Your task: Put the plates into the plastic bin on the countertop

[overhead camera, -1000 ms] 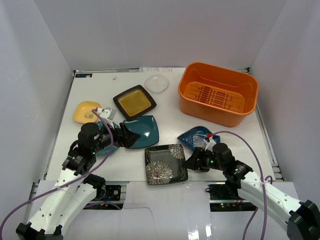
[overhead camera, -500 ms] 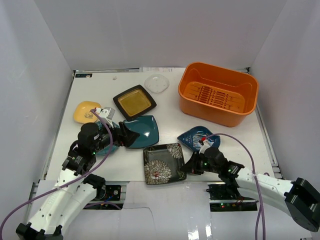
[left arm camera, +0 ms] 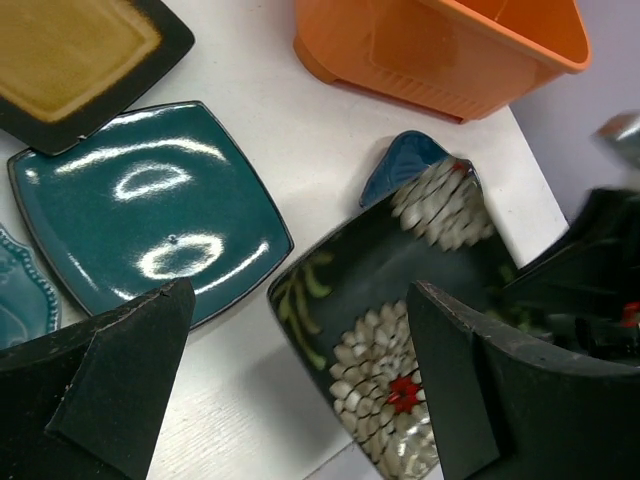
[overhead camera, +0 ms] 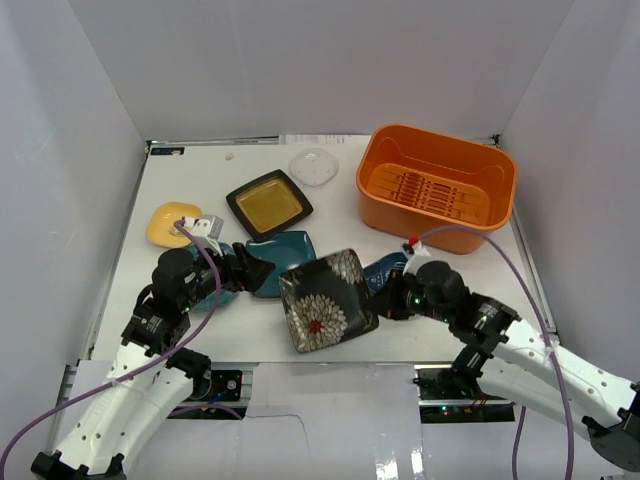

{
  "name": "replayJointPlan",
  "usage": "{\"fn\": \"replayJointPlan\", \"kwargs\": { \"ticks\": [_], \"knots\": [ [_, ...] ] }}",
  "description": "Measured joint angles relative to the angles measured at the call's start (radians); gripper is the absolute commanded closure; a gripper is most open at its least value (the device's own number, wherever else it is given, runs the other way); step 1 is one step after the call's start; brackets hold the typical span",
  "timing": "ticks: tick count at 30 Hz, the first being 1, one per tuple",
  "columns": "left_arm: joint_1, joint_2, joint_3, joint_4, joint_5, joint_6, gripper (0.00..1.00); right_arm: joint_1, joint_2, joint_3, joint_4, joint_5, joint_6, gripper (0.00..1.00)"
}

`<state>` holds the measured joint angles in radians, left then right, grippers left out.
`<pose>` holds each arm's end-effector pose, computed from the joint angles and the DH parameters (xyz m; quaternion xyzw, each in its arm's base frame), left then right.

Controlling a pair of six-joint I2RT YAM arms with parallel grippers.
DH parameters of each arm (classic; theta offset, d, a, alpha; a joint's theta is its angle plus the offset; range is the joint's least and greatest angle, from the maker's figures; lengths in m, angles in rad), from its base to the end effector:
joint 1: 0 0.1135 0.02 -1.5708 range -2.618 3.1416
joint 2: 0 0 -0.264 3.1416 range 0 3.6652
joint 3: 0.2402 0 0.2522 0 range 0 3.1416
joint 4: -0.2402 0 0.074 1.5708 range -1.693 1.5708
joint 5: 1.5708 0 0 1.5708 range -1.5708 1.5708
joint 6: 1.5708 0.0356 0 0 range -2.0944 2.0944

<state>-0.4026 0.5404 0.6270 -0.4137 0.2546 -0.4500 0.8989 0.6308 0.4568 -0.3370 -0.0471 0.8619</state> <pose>0.1209 -0.0612 0.2954 0.0548 0.8078 -0.3329 0.4834 0.0946 0.1216 0.2323 -0.0279 0.8623 0.4025 0.3061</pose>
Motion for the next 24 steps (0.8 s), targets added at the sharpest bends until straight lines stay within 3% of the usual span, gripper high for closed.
{"fn": "replayJointPlan", "kwargs": {
  "ticks": [6, 11, 18, 24],
  "knots": [
    [0.0, -0.016, 0.0, -0.024, -0.053, -0.011, 0.02, -0.096, 0.168, 0.444, 0.016, 0.116, -0.173, 0.92],
    [-0.002, -0.047, 0.0, -0.028, -0.064, -0.018, 0.02, -0.403, 0.309, 0.669, 0.084, 0.052, -0.236, 0.92],
    [-0.034, -0.078, 0.0, -0.03, -0.073, -0.022, 0.02, -0.816, 0.53, 0.766, 0.091, -0.059, -0.242, 0.92],
    [-0.06, -0.084, 0.0, -0.031, -0.076, -0.024, 0.02, -0.984, 0.628, 0.754, 0.034, -0.094, -0.25, 0.92]
  ]
}}
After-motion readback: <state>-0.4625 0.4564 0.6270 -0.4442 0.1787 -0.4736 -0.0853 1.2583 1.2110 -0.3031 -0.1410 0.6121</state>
